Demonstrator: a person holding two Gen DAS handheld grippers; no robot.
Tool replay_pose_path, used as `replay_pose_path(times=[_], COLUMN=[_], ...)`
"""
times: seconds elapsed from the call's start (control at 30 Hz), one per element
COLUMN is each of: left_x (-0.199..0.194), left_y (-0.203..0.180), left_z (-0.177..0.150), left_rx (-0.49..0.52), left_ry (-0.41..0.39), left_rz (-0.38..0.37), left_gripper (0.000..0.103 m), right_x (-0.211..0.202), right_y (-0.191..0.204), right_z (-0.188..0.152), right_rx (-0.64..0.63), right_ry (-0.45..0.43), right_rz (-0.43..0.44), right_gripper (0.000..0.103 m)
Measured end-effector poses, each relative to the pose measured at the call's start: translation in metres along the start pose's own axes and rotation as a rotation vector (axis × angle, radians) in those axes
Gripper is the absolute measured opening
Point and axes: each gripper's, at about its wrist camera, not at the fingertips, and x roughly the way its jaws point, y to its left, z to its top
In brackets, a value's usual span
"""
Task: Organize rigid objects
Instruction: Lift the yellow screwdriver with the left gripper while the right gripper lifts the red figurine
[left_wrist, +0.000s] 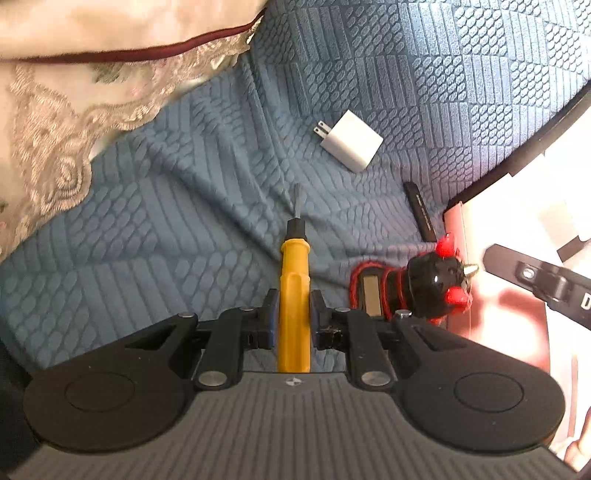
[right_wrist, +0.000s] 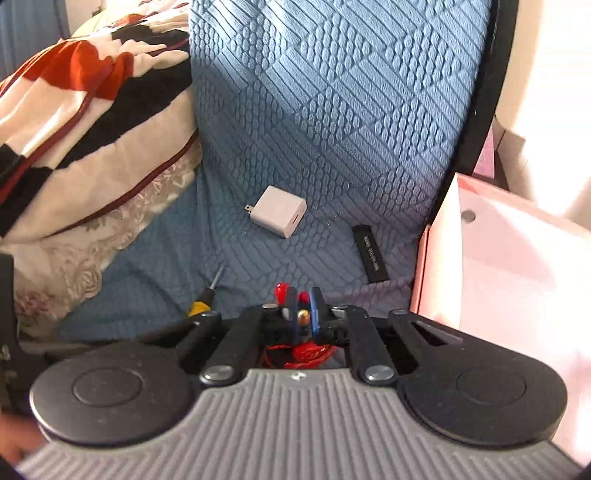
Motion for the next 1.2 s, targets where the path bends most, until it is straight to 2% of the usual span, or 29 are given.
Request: replay_pose_path(times=[0.03,0.07,0.1,0.2,0.33,0.47,0.7,1.0,1.2], left_x=[0.000,0.000,0.000,0.000,0.000,-0.001,-0.004,-0.017,-0.024], left_y=[0.000,-0.001,-0.001,0.000,0.000,-0.002,0.000,0.001,0.009], left_z=[-0.001,-0.001,-0.002,-0.002,-0.002,-0.003,-0.006,-0.024,-0.028], left_rx=[0.002,0.005,0.007,0.010,0.019,0.031,0.019,0.064,0.012], left_ry=[0.001,0.001,0.002,0.003,0.009,0.015,0.041,0.065,0.076], left_rz=[0.001,0.003,0.004,0.005,0.012,0.016,0.015,0.020,-0.018], left_gripper=[0.020,0.020,0.020,0.020,0.020,0.020,0.020,0.020,0.020], right_x=[0.003,0.006,0.008,0.016,0.037,0.047,0.032,-0.002,-0.017], right_y=[0.000,0.000,0.000,0.004,0.010,0.004,0.001,0.006,0.018], right_z=[-0.001,-0.003,-0.005,-0.010,-0.014,-0.019,-0.024,-0.049,-0.070], right_rx=[0.009,0.023,0.039,0.063,0.038,0.087,0.088,0.067,0.045], right_ry=[0.008,0.014,0.013,0.013,0.053,0.062,0.053,0.038,0.065], right_rz=[0.008,0.009,0.006,0.007,-0.079,-0.052,-0.071,-0.046,-0.007], right_gripper=[0.037,0.050,0.052,0.053,0.054,0.057,0.055,0.055,0.055])
